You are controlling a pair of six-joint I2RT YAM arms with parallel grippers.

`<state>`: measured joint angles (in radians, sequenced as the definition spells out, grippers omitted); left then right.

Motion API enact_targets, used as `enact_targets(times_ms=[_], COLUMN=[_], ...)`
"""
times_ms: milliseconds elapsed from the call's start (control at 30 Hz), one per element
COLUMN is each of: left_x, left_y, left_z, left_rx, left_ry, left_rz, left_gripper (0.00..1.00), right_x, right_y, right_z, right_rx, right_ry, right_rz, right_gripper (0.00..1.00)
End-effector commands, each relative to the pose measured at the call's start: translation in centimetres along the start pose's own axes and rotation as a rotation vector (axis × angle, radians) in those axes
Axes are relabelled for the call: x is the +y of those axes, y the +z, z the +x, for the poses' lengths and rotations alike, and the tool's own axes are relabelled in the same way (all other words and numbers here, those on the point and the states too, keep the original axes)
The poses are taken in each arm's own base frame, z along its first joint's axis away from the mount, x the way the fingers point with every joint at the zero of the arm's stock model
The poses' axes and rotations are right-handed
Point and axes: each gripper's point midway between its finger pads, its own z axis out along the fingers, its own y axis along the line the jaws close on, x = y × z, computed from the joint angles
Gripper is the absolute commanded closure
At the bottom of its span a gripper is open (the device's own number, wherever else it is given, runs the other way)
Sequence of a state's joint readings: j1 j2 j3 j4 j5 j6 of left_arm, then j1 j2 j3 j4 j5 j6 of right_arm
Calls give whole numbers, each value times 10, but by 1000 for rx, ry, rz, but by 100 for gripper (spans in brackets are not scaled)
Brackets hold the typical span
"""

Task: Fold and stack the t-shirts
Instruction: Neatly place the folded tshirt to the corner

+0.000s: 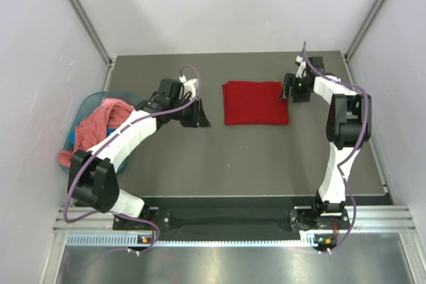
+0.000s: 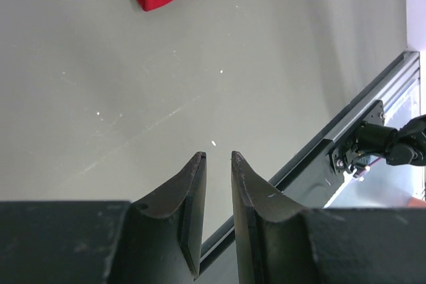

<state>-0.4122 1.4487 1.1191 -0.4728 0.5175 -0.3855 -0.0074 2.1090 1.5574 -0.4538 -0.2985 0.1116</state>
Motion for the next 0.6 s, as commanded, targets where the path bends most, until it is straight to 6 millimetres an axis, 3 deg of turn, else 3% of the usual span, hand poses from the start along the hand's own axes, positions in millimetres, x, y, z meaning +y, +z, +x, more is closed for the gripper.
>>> enact_targets(times_ms=[0, 367, 567], left_x=[-5, 2, 5], left_y=[-11, -5, -2], left_z=[-12, -9, -8], left_rx=[-39, -27, -21], left_ry=[45, 29, 20], left_rz=[0, -9, -15], left_gripper=[73, 73, 73], right_x=[-13, -7, 9], right_y=[-2, -2, 3], right_z=[5, -5, -3], right_rx=[8, -27, -37], right_ry=[-23, -21, -6], right_rz=[68, 40, -56], right_gripper=[34, 58, 57])
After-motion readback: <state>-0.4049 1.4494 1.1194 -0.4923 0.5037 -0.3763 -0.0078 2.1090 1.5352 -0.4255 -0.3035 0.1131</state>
